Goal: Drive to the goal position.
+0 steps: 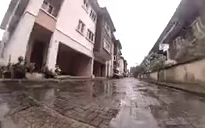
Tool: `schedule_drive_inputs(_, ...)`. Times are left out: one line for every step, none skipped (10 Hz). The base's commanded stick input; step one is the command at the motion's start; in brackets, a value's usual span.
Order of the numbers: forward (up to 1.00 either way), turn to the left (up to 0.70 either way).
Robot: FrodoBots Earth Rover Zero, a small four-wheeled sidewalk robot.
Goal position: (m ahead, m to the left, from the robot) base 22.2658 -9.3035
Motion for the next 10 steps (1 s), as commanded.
schedule_drive_inputs(0.5,0.0)
schedule_drive_inputs(0.5,0.0)
schedule_drive_inputs(0.5,0.0)
schedule_drive_inputs(0.5,0.0)
schedule_drive_inputs(0.5,0.0)
schedule_drive_inputs(0.5,0.0)
schedule_drive_inputs(0.5,0.0)
schedule_drive_inputs(0.5,0.0)
schedule_drive_inputs(0.5,0.0)
schedule_drive_inputs(0.5,0.0)
